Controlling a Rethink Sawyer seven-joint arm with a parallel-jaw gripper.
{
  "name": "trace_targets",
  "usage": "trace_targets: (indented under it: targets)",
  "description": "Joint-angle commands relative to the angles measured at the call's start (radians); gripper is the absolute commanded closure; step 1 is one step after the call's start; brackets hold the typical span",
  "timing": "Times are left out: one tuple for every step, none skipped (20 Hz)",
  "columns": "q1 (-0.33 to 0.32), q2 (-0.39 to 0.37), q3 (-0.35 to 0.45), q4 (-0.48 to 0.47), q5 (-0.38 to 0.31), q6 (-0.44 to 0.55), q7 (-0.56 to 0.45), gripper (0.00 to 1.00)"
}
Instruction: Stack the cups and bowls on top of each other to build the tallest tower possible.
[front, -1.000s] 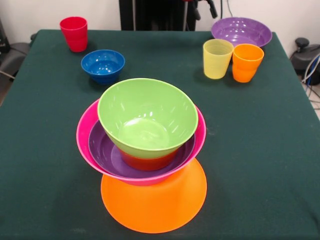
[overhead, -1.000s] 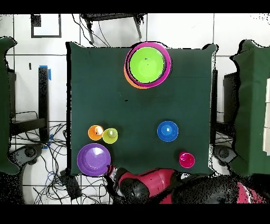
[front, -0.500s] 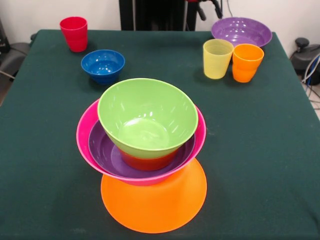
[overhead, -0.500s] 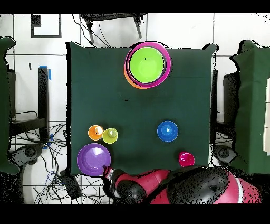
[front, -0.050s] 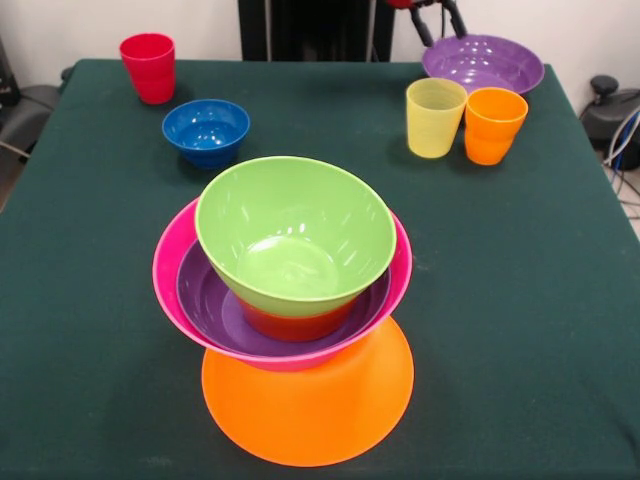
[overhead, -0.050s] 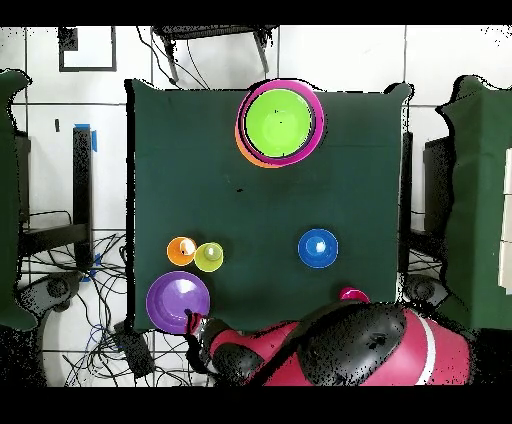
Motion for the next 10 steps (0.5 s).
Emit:
trace_targets:
  targets:
    - [0.023, 0.037, 0.014, -0.148, 0.027, -0.061, 0.087, 0.0]
    - [0.029, 0.039, 0.006, -0.154, 0.027, -0.078, 0.085, 0.0]
    - [0.03, 0.044, 0.001, -0.156, 0.027, -0.091, 0.084, 0.0]
    - [0.034, 0.049, -0.004, -0.163, 0.027, -0.097, 0.082, 0.0]
    - [0.033, 0.057, -0.005, -0.173, 0.025, -0.097, 0.08, 0.0]
    - [0.033, 0.064, -0.007, -0.181, 0.024, -0.097, 0.079, 0.0]
    - [0.036, 0.067, -0.01, -0.186, 0.025, -0.098, 0.077, 0.0]
    - [0.038, 0.068, -0.016, -0.189, 0.027, -0.101, 0.076, 0.0]
    - [0.04, 0.069, -0.021, -0.192, 0.029, -0.103, 0.075, 0.0]
    - [0.039, 0.069, -0.022, -0.193, 0.028, -0.102, 0.074, 0.0]
